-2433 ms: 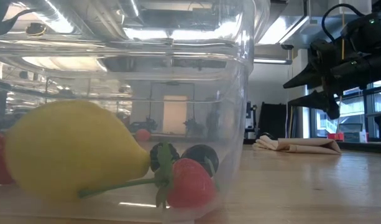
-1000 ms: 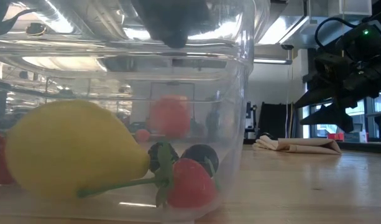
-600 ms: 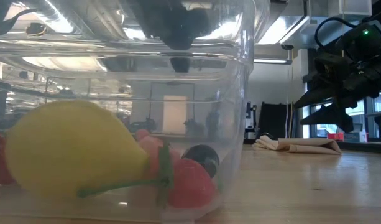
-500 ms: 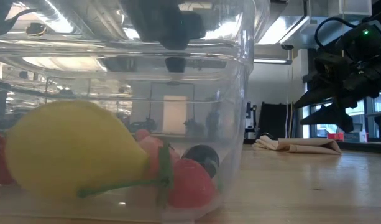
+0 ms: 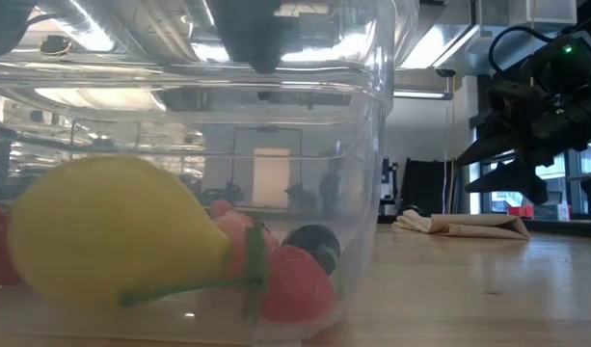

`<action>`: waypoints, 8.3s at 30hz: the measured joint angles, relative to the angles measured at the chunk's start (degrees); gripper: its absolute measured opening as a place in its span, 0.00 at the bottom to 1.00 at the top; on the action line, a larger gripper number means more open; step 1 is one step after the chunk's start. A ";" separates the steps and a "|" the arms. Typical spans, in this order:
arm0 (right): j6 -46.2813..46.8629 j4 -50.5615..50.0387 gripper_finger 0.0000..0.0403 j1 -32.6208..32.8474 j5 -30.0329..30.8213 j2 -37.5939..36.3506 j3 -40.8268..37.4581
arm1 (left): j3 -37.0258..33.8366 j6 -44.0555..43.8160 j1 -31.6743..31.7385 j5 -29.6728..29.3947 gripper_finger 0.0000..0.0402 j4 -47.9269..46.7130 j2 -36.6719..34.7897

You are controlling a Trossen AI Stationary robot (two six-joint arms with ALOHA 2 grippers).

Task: Pick and placing Produce into tupperware
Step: Put the strawberry into the transparent bin

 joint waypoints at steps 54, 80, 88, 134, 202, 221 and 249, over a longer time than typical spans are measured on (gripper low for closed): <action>-3.00 3.36 0.60 -0.02 9.84 0.04 0.00 | 0.24 -2.11 56.30 -0.90 0.52 9.23 -10.02; -2.78 6.71 0.60 -0.02 9.77 0.00 0.00 | 0.24 -2.90 52.88 -11.89 0.72 9.09 -9.97; -2.78 6.70 0.60 -0.02 9.75 0.00 0.00 | 0.24 -1.44 52.32 -9.00 0.86 9.09 -9.97; -5.99 6.62 0.60 -0.15 11.80 0.04 0.00 | -49.42 -9.83 47.24 -19.20 0.76 58.85 -33.99; 5.97 6.68 0.60 -0.17 11.74 0.02 0.00 | -71.60 -1.22 61.51 -3.22 0.68 76.58 -34.58; 4.54 6.68 0.60 -0.18 11.67 0.02 0.00 | -71.60 -1.61 62.89 -1.39 0.65 76.99 -34.56; 2.77 6.68 0.60 -0.17 11.74 0.03 0.00 | -71.60 -1.59 63.20 -3.49 0.90 77.17 -34.56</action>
